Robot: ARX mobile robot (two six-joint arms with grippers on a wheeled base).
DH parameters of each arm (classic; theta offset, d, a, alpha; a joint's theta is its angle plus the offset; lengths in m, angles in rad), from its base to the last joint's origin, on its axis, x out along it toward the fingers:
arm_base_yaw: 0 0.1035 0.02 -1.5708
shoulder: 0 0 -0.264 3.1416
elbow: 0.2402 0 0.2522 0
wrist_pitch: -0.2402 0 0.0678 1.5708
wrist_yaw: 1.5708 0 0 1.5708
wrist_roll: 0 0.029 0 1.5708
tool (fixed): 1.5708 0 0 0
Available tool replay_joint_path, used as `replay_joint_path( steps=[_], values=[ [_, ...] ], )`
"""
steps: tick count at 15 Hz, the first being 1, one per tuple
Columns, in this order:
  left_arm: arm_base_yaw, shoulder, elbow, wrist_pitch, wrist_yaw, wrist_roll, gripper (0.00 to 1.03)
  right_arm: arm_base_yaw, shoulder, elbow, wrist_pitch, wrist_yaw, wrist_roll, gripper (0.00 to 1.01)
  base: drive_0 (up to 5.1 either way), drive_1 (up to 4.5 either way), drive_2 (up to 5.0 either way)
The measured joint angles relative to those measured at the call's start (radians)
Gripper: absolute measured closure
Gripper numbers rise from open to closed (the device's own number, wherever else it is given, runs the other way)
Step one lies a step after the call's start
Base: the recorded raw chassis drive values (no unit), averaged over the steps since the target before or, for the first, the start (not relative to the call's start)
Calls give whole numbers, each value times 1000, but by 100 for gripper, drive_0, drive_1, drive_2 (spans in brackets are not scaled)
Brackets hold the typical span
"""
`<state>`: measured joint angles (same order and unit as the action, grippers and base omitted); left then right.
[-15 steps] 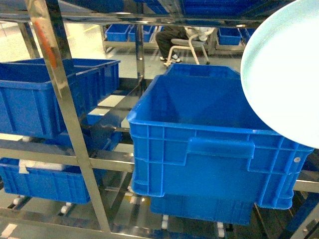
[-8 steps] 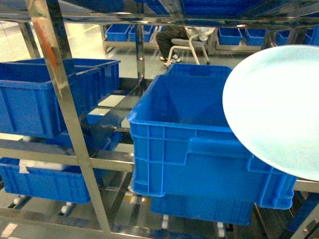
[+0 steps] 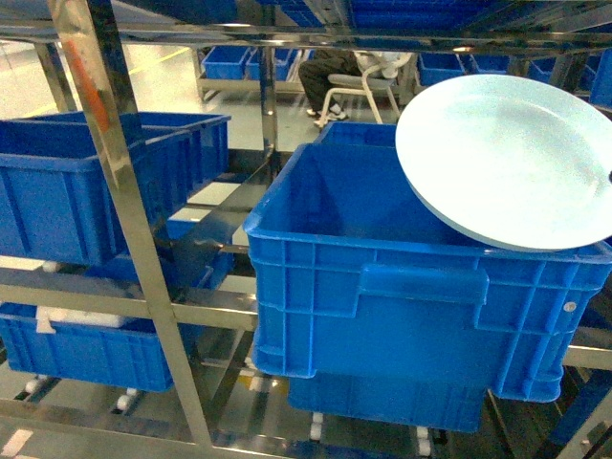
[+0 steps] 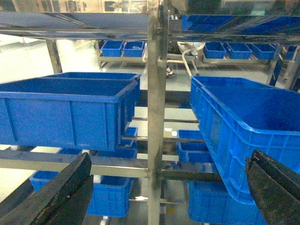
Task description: Place blue tray on left shelf second layer neatly
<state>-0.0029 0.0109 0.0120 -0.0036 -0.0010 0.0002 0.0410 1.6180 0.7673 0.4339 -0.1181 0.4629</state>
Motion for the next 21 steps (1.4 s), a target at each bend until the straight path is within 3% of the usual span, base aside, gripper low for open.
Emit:
replay_joint_path(
  steps=[2,4,8,9,11,13,14,15,16,17,18,19,21],
  values=[
    [0,0,0,0,0,0,5,12,61,50,56,18,29,99,-643,204,-71],
    [0,0,0,0,0,0,5,16,151,117,82,74,73,99,-643,204,-71],
    [0,0,0,0,0,0,5,33,348,275,137,172,119,99,-643,204,-71],
    [0,0,0,0,0,0,5,38,364,291,159,160,128,89,-643,204,-71],
    [0,0,0,0,0,0,5,45,260,213,151,75,129,64,-643,204,-71],
    [0,0,0,0,0,0,5,30,-23,-24,49,-24,128,36,-321,102,-36],
    [0,0,0,0,0,0,5,-9,-171,-135,-44,-56,114,23,0,0,0],
    [0,0,0,0,0,0,5,-59,-333,-228,-191,-72,68,11,0,0,0],
    [0,0,0,0,0,0,5,-97,-527,-296,-328,-7,-30,1,0,0,0],
    [0,0,0,0,0,0,5,-93,-671,-310,-411,85,-170,4,0,0,0],
    [0,0,0,0,0,0,5,-77,-702,-348,-230,116,-301,7,0,0,0],
    [0,0,0,0,1,0,5,-39,-715,-481,58,114,-388,24,0,0,0],
    [2,0,0,0,0,0,5,-43,-774,-597,205,118,-439,49,0,0,0]
  ],
)
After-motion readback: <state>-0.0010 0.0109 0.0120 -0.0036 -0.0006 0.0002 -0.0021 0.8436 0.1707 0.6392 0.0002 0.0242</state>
